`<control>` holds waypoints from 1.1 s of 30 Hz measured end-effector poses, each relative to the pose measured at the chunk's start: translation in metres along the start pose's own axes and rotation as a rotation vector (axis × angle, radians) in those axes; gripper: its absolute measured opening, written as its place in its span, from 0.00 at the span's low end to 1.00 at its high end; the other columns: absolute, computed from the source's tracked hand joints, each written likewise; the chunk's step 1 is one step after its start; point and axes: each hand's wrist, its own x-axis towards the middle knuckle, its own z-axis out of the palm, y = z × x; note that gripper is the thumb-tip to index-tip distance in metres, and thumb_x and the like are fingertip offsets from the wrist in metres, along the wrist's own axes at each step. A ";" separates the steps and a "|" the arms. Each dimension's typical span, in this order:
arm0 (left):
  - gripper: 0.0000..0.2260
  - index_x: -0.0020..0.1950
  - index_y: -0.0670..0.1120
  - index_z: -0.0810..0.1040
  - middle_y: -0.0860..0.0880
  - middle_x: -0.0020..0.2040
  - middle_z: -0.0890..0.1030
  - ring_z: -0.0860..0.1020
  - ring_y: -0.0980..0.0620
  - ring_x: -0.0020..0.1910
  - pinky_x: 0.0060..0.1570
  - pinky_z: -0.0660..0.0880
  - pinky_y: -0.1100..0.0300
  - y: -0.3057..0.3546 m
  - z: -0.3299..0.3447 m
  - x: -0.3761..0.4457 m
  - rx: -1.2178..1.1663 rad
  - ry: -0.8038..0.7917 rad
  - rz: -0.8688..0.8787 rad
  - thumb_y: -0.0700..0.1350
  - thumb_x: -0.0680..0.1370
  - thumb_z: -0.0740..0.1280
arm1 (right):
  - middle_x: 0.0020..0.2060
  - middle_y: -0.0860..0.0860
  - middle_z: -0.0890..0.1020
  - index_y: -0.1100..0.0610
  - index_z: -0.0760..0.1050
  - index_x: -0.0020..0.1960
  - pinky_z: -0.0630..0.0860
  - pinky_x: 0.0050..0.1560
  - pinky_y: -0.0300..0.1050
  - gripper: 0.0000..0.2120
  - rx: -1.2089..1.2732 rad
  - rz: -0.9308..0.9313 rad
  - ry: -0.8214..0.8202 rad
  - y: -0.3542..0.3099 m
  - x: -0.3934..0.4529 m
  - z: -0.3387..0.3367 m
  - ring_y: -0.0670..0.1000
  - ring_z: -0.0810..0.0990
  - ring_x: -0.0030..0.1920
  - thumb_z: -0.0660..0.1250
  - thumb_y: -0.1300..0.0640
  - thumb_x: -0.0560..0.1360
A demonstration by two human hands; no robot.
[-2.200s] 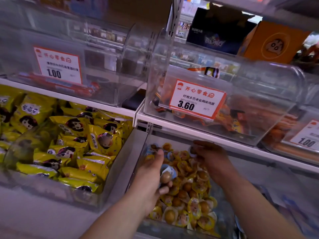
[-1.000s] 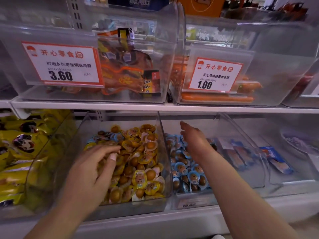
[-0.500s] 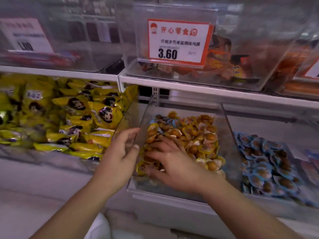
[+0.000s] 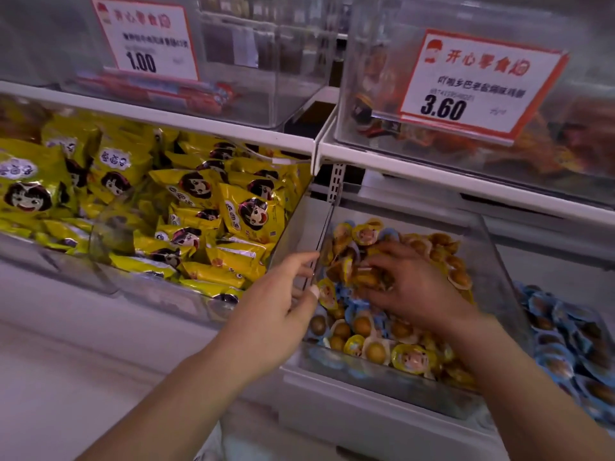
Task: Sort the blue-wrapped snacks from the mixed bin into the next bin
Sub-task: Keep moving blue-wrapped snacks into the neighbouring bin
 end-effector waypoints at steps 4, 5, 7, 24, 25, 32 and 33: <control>0.20 0.73 0.61 0.66 0.66 0.59 0.73 0.75 0.70 0.51 0.53 0.77 0.58 0.003 -0.001 0.001 0.008 0.002 0.007 0.50 0.81 0.63 | 0.71 0.51 0.72 0.40 0.78 0.64 0.60 0.75 0.56 0.21 0.089 0.022 0.003 0.012 -0.005 -0.004 0.55 0.66 0.74 0.73 0.42 0.71; 0.20 0.73 0.62 0.66 0.65 0.60 0.74 0.75 0.70 0.51 0.53 0.78 0.58 0.004 0.000 0.001 0.016 0.012 0.006 0.49 0.81 0.63 | 0.71 0.51 0.72 0.40 0.79 0.63 0.60 0.75 0.56 0.20 0.096 0.019 0.005 0.011 -0.005 -0.005 0.55 0.66 0.73 0.73 0.44 0.72; 0.20 0.72 0.62 0.67 0.62 0.60 0.75 0.76 0.68 0.52 0.52 0.77 0.60 0.005 0.001 0.002 0.033 0.047 0.012 0.49 0.81 0.64 | 0.70 0.49 0.73 0.41 0.80 0.62 0.61 0.74 0.55 0.18 0.095 0.015 0.006 0.009 -0.008 -0.007 0.54 0.67 0.72 0.74 0.48 0.72; 0.27 0.78 0.46 0.60 0.45 0.78 0.61 0.65 0.43 0.74 0.69 0.63 0.55 0.023 0.077 0.023 0.402 -0.304 0.038 0.44 0.79 0.61 | 0.52 0.48 0.82 0.51 0.80 0.58 0.73 0.59 0.43 0.16 -0.019 -0.184 0.011 -0.009 -0.042 -0.006 0.51 0.76 0.57 0.63 0.62 0.73; 0.31 0.80 0.46 0.55 0.45 0.80 0.56 0.61 0.43 0.76 0.72 0.60 0.55 0.021 0.079 0.030 0.389 -0.326 0.008 0.45 0.79 0.62 | 0.54 0.48 0.82 0.50 0.80 0.59 0.70 0.61 0.43 0.15 -0.070 -0.148 -0.011 -0.003 -0.043 -0.005 0.51 0.74 0.60 0.64 0.59 0.74; 0.33 0.74 0.51 0.64 0.49 0.72 0.66 0.64 0.43 0.72 0.68 0.65 0.53 0.010 0.090 0.053 0.577 -0.377 0.053 0.62 0.73 0.67 | 0.56 0.45 0.80 0.43 0.78 0.62 0.67 0.64 0.49 0.16 -0.075 -0.034 0.004 0.014 -0.050 -0.004 0.51 0.72 0.63 0.64 0.49 0.76; 0.33 0.72 0.51 0.66 0.50 0.70 0.68 0.66 0.43 0.70 0.66 0.67 0.52 0.010 0.090 0.054 0.611 -0.362 0.072 0.64 0.72 0.67 | 0.56 0.45 0.81 0.43 0.79 0.62 0.68 0.63 0.49 0.15 -0.031 -0.040 0.023 0.016 -0.052 -0.003 0.51 0.73 0.62 0.65 0.50 0.76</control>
